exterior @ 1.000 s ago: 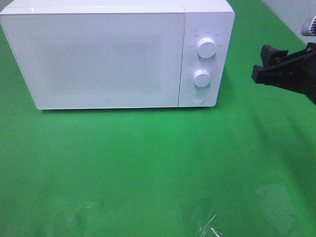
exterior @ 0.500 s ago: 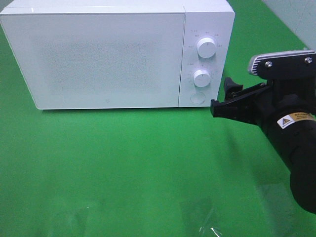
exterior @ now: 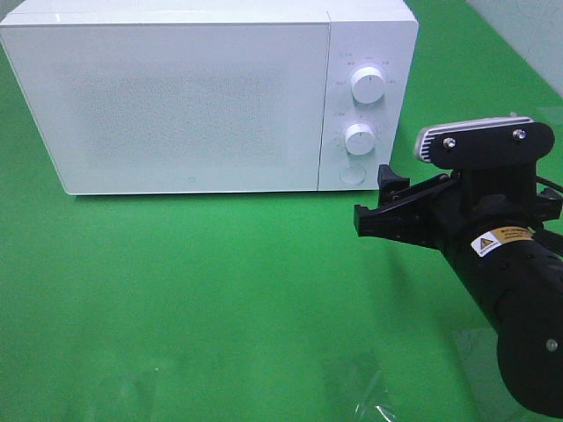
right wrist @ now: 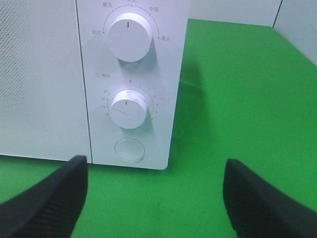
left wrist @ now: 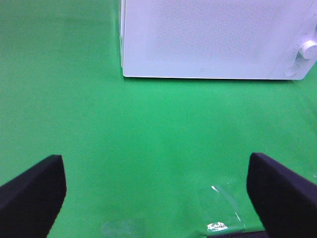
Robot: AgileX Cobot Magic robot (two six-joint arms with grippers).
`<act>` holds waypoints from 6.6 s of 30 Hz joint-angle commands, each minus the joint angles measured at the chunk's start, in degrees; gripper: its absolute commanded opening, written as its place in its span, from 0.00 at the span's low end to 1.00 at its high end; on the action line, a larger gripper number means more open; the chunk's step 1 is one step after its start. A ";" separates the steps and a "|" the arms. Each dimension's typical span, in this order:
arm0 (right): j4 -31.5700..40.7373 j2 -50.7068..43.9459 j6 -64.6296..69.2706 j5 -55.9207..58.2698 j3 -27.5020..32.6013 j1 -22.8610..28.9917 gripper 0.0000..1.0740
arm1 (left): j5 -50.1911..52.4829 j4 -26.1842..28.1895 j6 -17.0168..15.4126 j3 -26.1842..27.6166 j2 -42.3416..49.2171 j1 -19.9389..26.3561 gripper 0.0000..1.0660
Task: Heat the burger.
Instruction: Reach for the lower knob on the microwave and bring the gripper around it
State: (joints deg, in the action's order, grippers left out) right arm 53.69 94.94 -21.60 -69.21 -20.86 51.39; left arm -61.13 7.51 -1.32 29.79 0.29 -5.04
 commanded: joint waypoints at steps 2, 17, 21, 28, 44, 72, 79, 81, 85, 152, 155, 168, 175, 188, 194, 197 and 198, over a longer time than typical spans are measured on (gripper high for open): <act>0.00 -0.06 0.52 -7.62 0.00 0.17 0.68 | 0.11 0.23 0.06 -0.29 1.32 0.11 0.85; -0.63 9.22 0.52 -9.28 -9.45 -2.23 0.68 | 0.11 0.23 0.06 -0.29 1.32 0.11 0.85; -1.03 11.17 0.52 -9.34 -11.52 -2.69 0.68 | 0.11 0.23 0.06 -0.29 1.32 0.11 0.85; -5.16 15.24 0.46 -5.27 -16.96 -6.99 0.68 | 0.11 0.23 0.06 -0.29 1.32 0.11 0.85; -6.13 22.00 0.52 -2.12 -25.21 -10.26 0.68 | 0.11 0.23 0.06 -0.29 1.32 0.11 0.85; -9.17 26.41 3.50 -0.40 -29.05 -13.46 0.68 | 0.11 0.23 0.06 -0.29 0.97 0.11 0.85; -9.17 26.41 3.50 0.06 -29.05 -13.46 0.54 | 0.11 0.23 0.06 -0.29 0.97 0.11 0.85; -9.17 26.41 3.50 0.74 -29.05 -13.46 0.43 | 0.11 0.23 0.06 -0.29 0.97 0.11 0.85; -9.17 26.41 3.50 1.15 -29.05 -13.46 0.19 | 0.11 0.23 0.06 -0.29 0.97 0.11 0.85; -29.56 26.59 105.42 -12.55 -29.05 -13.46 0.04 | 0.11 0.23 0.06 -0.29 0.97 0.11 0.85; -28.71 26.59 105.42 -12.55 -29.05 -13.46 0.05 | 0.11 0.23 0.06 -0.29 0.97 0.11 0.85; -24.01 26.59 102.96 -12.26 -29.05 -13.46 0.22 | 0.11 0.23 0.06 -0.29 0.97 0.11 0.85; -16.84 26.59 98.89 -9.97 -28.88 -13.46 0.42 | 0.11 0.23 0.06 -0.29 0.97 0.11 0.85; -14.84 26.59 95.97 -8.59 -24.35 -13.29 0.64 | 0.11 0.23 0.06 -0.29 0.97 0.11 0.85; -15.81 25.44 95.51 -7.51 -19.02 -10.71 0.63 | 0.11 0.23 0.06 -0.29 0.97 0.11 0.85; -16.39 24.41 94.25 -7.51 -17.53 -10.60 0.63 | 0.11 0.23 0.06 -0.29 0.97 0.11 0.85; -17.13 23.72 93.05 -7.51 -16.79 -10.49 0.63 | 0.11 0.23 0.06 -0.29 0.97 0.11 0.85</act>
State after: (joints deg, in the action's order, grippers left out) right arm 37.53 119.75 73.11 -69.90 -37.70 40.74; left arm -61.13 7.51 -1.32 29.79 0.29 -5.04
